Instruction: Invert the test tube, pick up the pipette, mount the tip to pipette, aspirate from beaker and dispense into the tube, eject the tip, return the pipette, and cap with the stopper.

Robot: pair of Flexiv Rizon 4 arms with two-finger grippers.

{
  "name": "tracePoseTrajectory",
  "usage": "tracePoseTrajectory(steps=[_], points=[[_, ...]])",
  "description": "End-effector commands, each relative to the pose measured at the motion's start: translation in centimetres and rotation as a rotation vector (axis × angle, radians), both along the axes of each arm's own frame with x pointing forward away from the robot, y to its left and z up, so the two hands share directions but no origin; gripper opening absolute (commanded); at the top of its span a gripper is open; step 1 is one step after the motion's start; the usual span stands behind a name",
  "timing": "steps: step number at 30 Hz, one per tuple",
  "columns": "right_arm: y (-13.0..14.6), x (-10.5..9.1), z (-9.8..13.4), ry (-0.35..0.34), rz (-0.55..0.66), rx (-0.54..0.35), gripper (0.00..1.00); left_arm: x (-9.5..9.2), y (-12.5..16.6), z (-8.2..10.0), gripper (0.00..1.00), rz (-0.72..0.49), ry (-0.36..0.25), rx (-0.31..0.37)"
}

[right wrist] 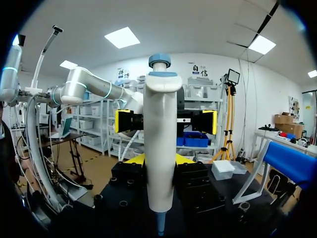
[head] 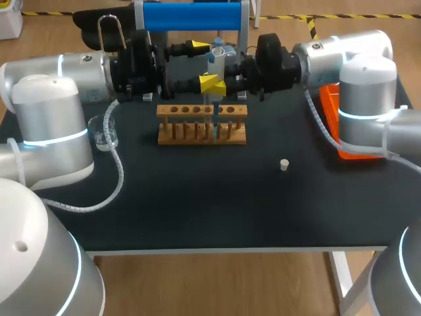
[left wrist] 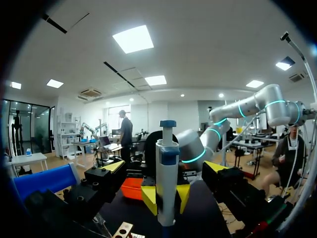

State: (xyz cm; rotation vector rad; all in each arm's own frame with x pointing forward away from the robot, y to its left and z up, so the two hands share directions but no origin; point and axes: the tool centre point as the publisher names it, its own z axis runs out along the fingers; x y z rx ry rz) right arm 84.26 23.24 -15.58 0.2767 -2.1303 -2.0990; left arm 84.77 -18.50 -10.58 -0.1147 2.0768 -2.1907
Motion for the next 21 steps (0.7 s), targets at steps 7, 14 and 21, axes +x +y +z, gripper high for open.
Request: tracePoseTrajectory(steps=[7, 14, 21], points=[[-3.2, 0.6, 0.2, -0.013, -0.007, -0.004, 0.0, 0.0, 0.0, 0.0, 1.0, 0.001, -0.001, -0.001], [-5.6, 1.6, 0.7, -0.02, -0.009, -0.01, 0.0, 0.0, 0.0, 0.0, 1.0, 0.001, -0.001, -0.001], [-8.0, 2.6, 1.0, -0.02, 0.002, -0.01, 0.0, 0.0, 0.0, 0.0, 1.0, 0.001, -0.001, -0.001]])
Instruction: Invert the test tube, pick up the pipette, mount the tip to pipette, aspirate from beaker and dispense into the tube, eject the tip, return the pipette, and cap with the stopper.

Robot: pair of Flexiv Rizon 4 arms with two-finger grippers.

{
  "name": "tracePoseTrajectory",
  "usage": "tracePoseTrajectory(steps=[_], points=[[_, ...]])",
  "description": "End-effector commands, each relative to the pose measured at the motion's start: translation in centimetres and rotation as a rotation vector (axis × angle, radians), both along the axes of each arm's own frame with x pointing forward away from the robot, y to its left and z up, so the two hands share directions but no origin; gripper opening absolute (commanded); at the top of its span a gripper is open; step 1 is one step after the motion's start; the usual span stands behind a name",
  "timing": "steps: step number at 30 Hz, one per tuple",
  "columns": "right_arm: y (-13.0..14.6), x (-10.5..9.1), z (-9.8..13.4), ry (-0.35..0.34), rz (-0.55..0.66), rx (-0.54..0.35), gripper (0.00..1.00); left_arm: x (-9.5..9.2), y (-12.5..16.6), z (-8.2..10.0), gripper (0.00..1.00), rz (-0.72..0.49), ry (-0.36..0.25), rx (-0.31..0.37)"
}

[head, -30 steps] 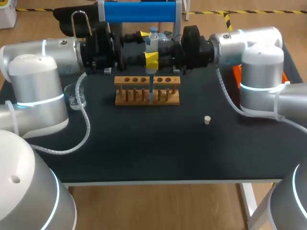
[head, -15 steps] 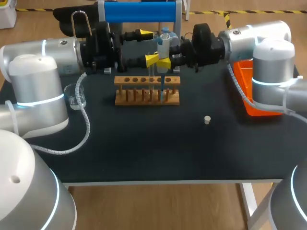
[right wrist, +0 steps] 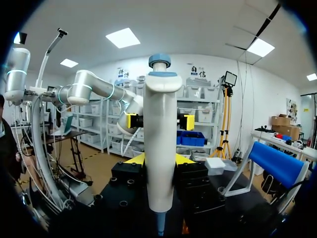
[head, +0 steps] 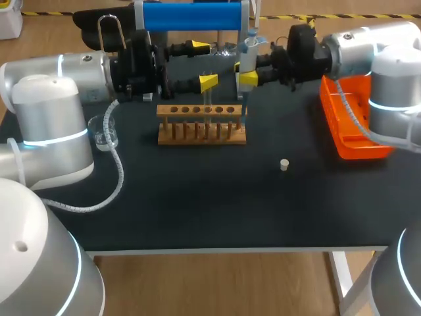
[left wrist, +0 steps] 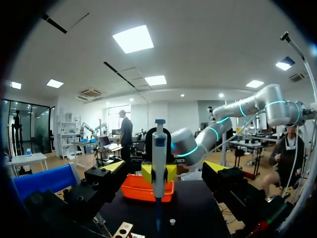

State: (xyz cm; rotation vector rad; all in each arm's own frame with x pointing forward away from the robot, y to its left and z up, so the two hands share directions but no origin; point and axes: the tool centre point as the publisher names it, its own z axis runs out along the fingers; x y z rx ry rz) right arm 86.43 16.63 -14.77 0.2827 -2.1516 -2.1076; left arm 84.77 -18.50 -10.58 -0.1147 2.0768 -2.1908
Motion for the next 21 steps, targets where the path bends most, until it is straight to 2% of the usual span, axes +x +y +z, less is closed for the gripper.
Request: tracePoseTrajectory(steps=[1, 10, 21], points=[[-1.7, 0.6, 0.2, -0.001, 0.019, -0.01, 0.0, 0.0, 0.0, 0.0, 1.0, 0.001, -0.001, -0.001], [-4.9, 1.6, 0.6, -0.016, 0.025, -0.016, 0.0, 0.0, 0.0, 0.0, 1.0, 0.001, -0.001, -0.001], [-9.0, 2.4, 0.4, -0.026, -0.036, -0.02, 0.0, 0.0, 0.0, 0.0, 1.0, 0.001, -0.001, -0.001]])
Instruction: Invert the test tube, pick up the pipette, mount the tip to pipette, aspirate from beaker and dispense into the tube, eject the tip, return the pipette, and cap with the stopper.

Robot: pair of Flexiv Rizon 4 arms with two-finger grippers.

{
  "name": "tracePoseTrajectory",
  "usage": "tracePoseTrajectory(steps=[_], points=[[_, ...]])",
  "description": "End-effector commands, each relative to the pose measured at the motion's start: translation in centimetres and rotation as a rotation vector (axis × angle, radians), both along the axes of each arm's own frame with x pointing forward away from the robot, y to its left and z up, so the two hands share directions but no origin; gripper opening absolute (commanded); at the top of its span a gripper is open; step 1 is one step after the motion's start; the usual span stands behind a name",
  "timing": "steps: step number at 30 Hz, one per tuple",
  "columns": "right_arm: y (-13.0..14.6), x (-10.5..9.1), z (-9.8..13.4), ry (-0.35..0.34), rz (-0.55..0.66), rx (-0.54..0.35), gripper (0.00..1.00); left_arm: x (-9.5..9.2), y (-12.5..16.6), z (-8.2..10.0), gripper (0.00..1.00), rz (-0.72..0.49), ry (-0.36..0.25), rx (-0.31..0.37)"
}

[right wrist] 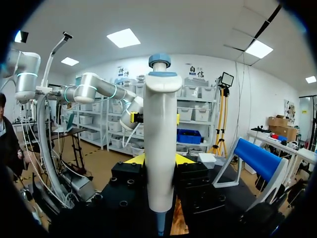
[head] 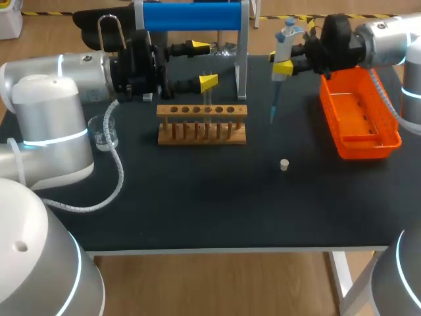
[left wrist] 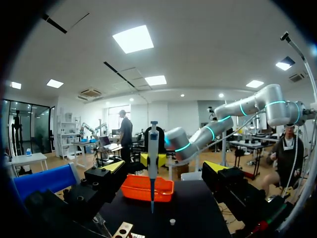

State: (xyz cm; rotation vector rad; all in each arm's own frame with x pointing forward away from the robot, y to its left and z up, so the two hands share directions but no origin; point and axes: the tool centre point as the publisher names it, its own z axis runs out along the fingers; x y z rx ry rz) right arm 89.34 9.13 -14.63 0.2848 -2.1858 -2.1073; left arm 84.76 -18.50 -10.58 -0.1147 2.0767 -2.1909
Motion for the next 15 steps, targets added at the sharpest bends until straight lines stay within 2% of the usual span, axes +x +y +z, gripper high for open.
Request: tracePoseTrajectory(steps=[1, 6, 15], points=[[-1.88, -0.44, 0.3, -0.006, -0.022, -0.005, 0.0, -0.04, -0.03, -0.04, 1.0, 0.001, -0.001, -0.001], [-2.84, -0.43, 0.36, -0.001, -0.039, 0.009, 0.0, -0.04, -0.03, -0.04, 1.0, 0.001, -0.001, -0.001], [-2.79, -0.5, 0.31, 0.005, -0.044, 0.017, 0.0, -0.04, -0.03, -0.04, 1.0, 0.001, -0.001, -0.001]])
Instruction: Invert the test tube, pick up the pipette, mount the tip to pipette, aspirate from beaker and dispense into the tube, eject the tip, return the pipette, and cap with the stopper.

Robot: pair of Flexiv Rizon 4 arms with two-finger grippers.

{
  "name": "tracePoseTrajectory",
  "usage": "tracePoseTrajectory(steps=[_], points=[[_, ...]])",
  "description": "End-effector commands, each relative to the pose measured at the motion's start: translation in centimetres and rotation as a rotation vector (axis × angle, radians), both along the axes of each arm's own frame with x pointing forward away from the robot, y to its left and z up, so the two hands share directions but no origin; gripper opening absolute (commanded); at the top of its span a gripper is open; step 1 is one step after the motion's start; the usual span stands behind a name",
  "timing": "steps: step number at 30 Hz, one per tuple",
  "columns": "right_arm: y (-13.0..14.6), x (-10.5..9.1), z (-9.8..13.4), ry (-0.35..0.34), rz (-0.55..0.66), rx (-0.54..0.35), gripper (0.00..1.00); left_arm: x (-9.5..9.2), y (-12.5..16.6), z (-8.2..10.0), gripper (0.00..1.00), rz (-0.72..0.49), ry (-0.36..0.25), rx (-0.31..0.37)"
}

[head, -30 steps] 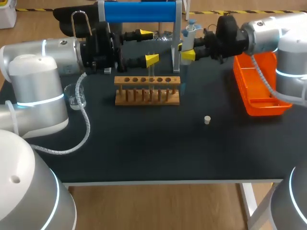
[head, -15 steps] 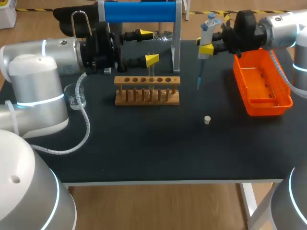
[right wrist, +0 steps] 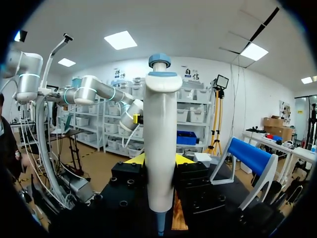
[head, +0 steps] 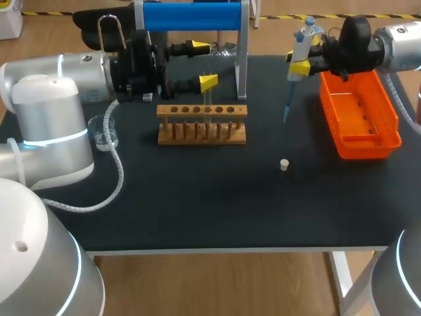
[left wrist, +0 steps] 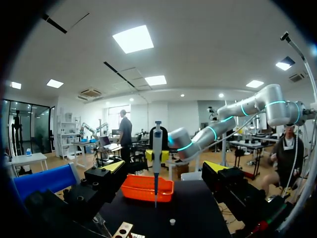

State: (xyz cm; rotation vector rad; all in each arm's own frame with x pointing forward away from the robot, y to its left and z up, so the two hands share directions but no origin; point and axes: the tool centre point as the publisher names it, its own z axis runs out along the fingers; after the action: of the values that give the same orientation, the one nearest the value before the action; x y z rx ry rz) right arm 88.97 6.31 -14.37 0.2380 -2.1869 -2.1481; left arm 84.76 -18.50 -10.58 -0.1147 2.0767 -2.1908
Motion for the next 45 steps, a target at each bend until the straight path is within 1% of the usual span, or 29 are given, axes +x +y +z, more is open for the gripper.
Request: tracePoseTrajectory(steps=[1, 19, 25, 27, 34, 40, 45], points=[[0.0, -0.1, 0.1, -0.001, -0.004, -0.002, 0.0, 0.0, 0.0, 0.0, 1.0, 0.001, -0.001, -0.001], [0.0, -0.1, 0.1, -0.001, -0.004, -0.002, 0.0, 0.0, 0.0, 0.0, 1.0, 0.001, -0.001, -0.001], [-2.9, -0.1, 0.7, 0.007, 0.006, 0.0, 0.0, 0.0, 0.0, 0.0, 1.0, 0.001, -0.001, -0.001], [-4.1, 0.0, 0.9, 0.019, 0.013, 0.011, 0.0, 0.0, 0.0, 0.0, 1.0, 0.001, -0.001, -0.001], [-9.0, 0.5, 1.9, 0.021, 0.03, 0.019, 0.0, 0.0, 0.0, 0.0, 1.0, 0.001, -0.001, -0.001], [-12.7, 1.3, 2.4, 0.004, 0.029, 0.008, 0.0, 0.0, 0.0, 0.0, 1.0, 0.001, -0.001, -0.001], [-15.2, 2.0, 2.4, -0.005, 0.017, 0.007, 0.0, 0.0, 0.0, 0.0, 1.0, 0.001, -0.001, -0.001]])
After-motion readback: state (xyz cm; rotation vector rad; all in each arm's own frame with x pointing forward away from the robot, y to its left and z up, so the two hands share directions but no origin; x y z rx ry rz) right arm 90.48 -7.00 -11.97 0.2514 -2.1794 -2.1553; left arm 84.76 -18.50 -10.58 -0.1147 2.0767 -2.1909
